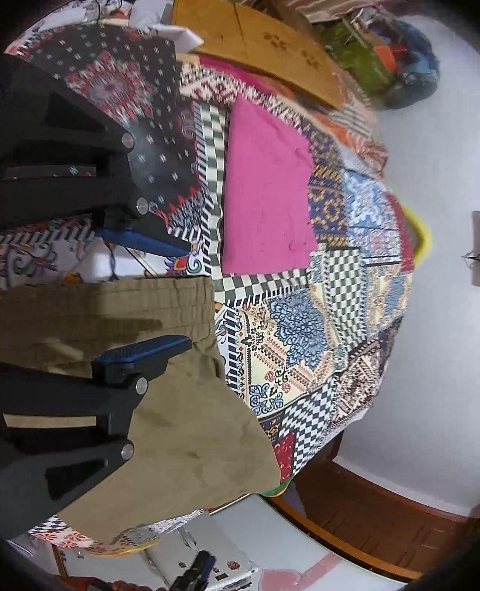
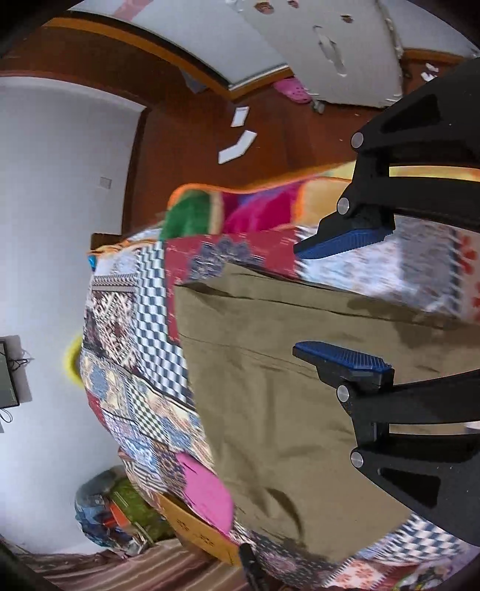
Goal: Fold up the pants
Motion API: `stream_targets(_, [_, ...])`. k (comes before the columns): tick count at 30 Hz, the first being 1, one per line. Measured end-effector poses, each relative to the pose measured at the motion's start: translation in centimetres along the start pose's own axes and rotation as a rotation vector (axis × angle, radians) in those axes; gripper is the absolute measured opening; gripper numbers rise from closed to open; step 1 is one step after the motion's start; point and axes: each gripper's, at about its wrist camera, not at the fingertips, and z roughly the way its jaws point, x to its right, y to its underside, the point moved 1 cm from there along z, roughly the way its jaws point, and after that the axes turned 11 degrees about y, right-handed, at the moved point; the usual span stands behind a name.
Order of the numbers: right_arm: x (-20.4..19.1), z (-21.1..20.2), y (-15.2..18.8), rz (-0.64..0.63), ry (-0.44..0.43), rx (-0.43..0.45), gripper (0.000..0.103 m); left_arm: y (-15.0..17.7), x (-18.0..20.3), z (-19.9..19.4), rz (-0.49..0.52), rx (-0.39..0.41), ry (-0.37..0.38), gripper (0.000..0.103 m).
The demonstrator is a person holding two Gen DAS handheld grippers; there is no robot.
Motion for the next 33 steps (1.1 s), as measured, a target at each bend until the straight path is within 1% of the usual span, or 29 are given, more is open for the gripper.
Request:
stream_targets(3, [-0.1,2.0,-1.7,0.001,-0.004,-0.005,0.043,-0.8,-0.5,2.1,0.003,-0.031,-0.003,0.047])
stream_targets(6, [-0.3,3.9,-3.1,-0.001,-0.010,-0.012,0.043,-1.2,-1.0,3.7,0.008,-0.056,-0.007,0.047])
stream_targets(9, [-0.5,6.2,-4.3,0.006,-0.046,-0.031,0.043,-1.5,-1.4,5.1,0.007,-0.077,0.003,0.047])
stream_targets(14, [-1.5,9.7,-4.8,-0.003,-0.067,-0.082,0.043,-1.9,-1.6,6.3,0.008,-0.088,0.027,0.047])
stream_targets(19, [-2.2,11.8,-5.0,-0.024,-0.096,-0.114,0.043,-2.1,-1.6,7.4,-0.016,-0.104,0.072,0.047])
stream_targets(20, [-2.2,12.0,-5.0,-0.023,-0.101,-0.113,0.038,-2.1,-1.6,7.5,-0.015,-0.105,0.071,0.047])
stream_targets(21, [-2.3,12.2,-5.0,-0.019,-0.116,-0.106,0.029,-2.0,-1.5,7.7,-0.010,-0.104,0.062,0.048])
stream_targets(22, [-2.3,12.2,-5.0,-0.018,-0.133,-0.102,0.024,-2.0,-1.4,7.9,-0.004,-0.102,0.052,0.048])
stream_targets(23, [-2.4,12.3,-5.0,-0.019,-0.147,-0.100,0.022,-1.9,-1.3,8.0,0.000,-0.097,0.041,0.048])
stream_targets(25, [-2.5,12.2,-4.9,-0.027,-0.138,-0.084,0.019,-1.7,-1.3,8.0,-0.007,-0.083,0.034,0.047])
stream_targets(26, [-2.7,11.9,-4.8,-0.037,-0.133,-0.072,0.017,-1.7,-1.4,8.0,-0.012,-0.078,0.032,0.045])
stream_targets(30, [-3.1,11.2,-4.8,-0.059,-0.080,-0.029,0.011,-1.4,-2.2,8.1,-0.059,-0.061,0.016,0.033])
stream_targets(33, [-3.3,10.8,-4.8,-0.062,-0.030,-0.003,0.010,-1.2,-2.6,8.1,-0.091,-0.050,0.023,0.033])
